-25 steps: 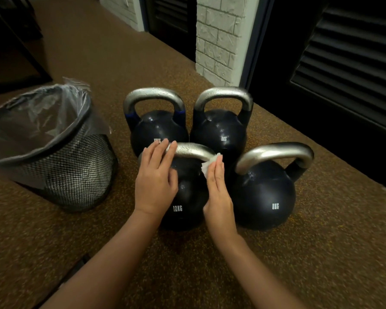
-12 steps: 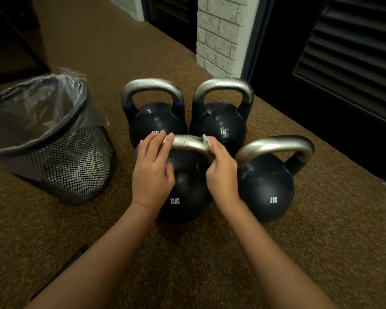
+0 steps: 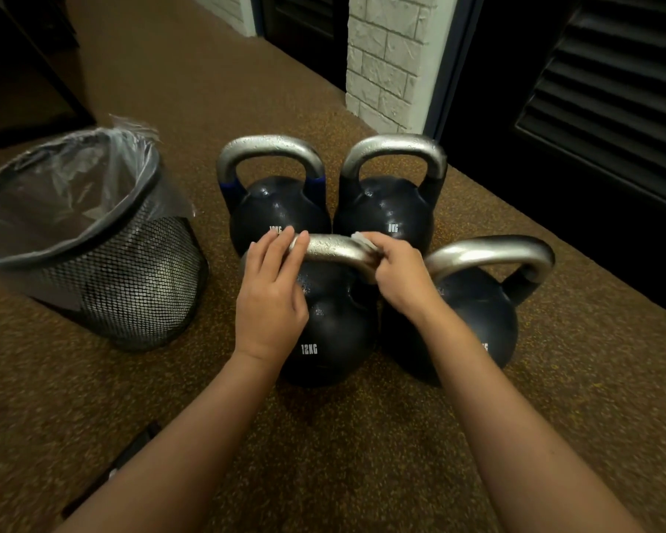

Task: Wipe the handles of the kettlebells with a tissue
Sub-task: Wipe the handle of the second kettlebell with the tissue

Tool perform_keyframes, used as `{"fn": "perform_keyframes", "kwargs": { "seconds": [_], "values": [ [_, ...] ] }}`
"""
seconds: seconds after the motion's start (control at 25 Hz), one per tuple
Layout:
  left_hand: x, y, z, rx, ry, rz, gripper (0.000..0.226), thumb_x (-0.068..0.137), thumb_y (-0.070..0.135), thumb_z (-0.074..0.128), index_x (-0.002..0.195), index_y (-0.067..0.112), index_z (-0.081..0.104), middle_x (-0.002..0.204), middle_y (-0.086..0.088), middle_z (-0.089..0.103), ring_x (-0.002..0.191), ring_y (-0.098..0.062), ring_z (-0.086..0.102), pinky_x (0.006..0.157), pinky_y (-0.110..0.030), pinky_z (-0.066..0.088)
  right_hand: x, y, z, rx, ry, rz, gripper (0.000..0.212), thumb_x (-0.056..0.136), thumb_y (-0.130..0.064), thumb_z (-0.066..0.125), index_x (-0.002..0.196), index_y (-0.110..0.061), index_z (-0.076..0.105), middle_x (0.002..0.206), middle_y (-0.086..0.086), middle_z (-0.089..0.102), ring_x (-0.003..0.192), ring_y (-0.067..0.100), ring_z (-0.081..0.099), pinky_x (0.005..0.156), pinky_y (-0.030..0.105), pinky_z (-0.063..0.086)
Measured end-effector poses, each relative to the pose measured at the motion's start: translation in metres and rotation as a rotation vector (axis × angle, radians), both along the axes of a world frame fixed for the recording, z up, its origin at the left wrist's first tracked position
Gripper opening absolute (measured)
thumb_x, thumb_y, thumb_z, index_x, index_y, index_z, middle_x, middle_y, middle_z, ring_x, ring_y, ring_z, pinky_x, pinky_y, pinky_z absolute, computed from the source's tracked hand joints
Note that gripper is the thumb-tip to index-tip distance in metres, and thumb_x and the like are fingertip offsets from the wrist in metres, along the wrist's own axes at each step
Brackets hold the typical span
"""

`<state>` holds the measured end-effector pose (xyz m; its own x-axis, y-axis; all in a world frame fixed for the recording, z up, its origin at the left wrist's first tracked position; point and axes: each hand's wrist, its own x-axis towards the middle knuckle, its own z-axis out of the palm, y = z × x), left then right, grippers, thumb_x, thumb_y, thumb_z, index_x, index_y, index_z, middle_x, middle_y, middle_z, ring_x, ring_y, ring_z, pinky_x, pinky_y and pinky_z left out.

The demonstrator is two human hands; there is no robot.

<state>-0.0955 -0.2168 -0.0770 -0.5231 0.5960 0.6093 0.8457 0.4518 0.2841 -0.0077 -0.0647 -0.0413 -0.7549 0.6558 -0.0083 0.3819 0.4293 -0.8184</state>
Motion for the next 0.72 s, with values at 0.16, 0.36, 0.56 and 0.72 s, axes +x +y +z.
{"fn": "perform_keyframes", "kwargs": {
  "seconds": [0.16, 0.36, 0.56, 0.72],
  "values": [
    [-0.001, 0.002, 0.0, 0.018, -0.004, 0.0, 0.057, 0.079, 0.007, 0.034, 0.134, 0.008, 0.046, 0.135, -0.011, 0.05, 0.131, -0.028, 0.037, 0.112, -0.049, 0.027, -0.005, -0.003, 0.0, 0.002, -0.023, -0.082, 0.052, 0.084, 0.008, 0.04, 0.118, -0.022, 0.064, 0.111, 0.003, 0.066, 0.11, 0.02, 0.056, 0.09, 0.018, 0.039],
    [0.001, 0.004, -0.001, 0.057, -0.029, 0.011, 0.057, 0.078, 0.006, 0.033, 0.133, 0.008, 0.048, 0.134, -0.011, 0.05, 0.131, -0.027, 0.037, 0.113, -0.048, 0.025, 0.011, -0.04, -0.019, 0.339, 0.177, -0.024, 0.066, 0.079, 0.017, 0.042, 0.139, -0.01, 0.042, 0.143, 0.005, 0.044, 0.136, 0.018, 0.037, 0.111, 0.016, 0.021],
    [0.001, 0.004, -0.001, 0.051, -0.024, 0.011, 0.057, 0.078, 0.006, 0.033, 0.134, 0.008, 0.048, 0.134, -0.011, 0.05, 0.131, -0.027, 0.037, 0.114, -0.047, 0.023, 0.031, -0.06, -0.053, 0.363, 0.153, -0.015, 0.088, 0.079, 0.024, 0.042, 0.147, -0.018, 0.004, 0.156, -0.008, 0.0, 0.145, 0.012, 0.0, 0.117, 0.022, 0.007],
    [0.001, 0.004, -0.001, 0.057, -0.031, 0.008, 0.057, 0.078, 0.006, 0.033, 0.133, 0.007, 0.049, 0.133, -0.012, 0.05, 0.13, -0.028, 0.037, 0.113, -0.048, 0.025, 0.022, -0.061, -0.051, 0.414, 0.171, 0.028, 0.09, 0.076, 0.025, 0.043, 0.149, -0.014, 0.007, 0.158, -0.003, 0.001, 0.146, 0.018, -0.003, 0.118, 0.022, 0.005]
  ]
}}
